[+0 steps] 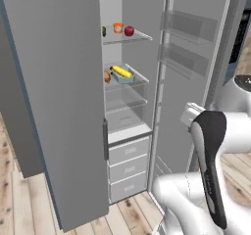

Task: Place the tupperware on the second highest shelf of the fridge. Make space for the tupperware among the existing items by rearranging them on the shelves if needed. Close the fridge door when finished.

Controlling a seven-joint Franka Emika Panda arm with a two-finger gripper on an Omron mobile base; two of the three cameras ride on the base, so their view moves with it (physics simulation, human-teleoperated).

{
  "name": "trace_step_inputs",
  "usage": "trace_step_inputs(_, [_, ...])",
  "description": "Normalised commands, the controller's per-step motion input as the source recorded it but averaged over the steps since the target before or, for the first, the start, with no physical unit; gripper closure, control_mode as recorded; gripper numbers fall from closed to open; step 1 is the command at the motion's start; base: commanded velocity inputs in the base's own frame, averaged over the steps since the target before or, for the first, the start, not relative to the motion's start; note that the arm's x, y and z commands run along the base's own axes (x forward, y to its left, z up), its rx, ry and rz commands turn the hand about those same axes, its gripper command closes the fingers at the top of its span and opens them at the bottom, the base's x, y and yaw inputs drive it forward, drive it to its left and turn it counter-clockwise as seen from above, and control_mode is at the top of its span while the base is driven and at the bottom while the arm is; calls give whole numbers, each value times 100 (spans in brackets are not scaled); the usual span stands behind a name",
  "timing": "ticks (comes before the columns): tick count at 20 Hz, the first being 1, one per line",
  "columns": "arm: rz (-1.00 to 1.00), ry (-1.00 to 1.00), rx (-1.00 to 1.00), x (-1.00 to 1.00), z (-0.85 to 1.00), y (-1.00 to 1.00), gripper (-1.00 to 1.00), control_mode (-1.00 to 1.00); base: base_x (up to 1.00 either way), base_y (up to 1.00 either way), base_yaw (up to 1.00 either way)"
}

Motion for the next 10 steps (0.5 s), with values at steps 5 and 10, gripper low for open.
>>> trace_step_inputs(5, [-17,-10,0,-80,0,-92,-100,-100,0,0,0])
trace_step_inputs(10, [-16,-22,1,-21,0,-100,-100,-100,0,0,0])
